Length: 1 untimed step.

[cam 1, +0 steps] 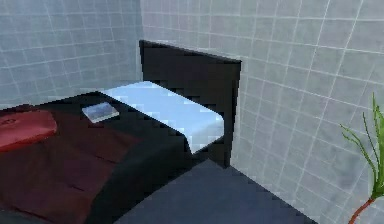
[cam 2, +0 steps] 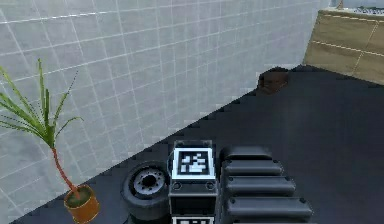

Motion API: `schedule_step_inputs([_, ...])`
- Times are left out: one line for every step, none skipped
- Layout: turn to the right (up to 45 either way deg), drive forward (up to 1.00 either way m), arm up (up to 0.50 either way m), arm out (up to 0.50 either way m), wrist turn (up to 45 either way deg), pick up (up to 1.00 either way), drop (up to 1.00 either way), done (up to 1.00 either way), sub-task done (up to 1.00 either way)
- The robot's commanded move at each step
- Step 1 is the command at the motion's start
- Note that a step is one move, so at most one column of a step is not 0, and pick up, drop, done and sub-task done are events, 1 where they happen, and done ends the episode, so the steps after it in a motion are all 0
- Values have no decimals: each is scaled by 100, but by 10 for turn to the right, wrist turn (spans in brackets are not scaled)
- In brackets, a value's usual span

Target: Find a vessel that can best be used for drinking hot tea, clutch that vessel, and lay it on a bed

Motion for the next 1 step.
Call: schedule_step_inputs([0,25,0,0,0,0,0,0,0])
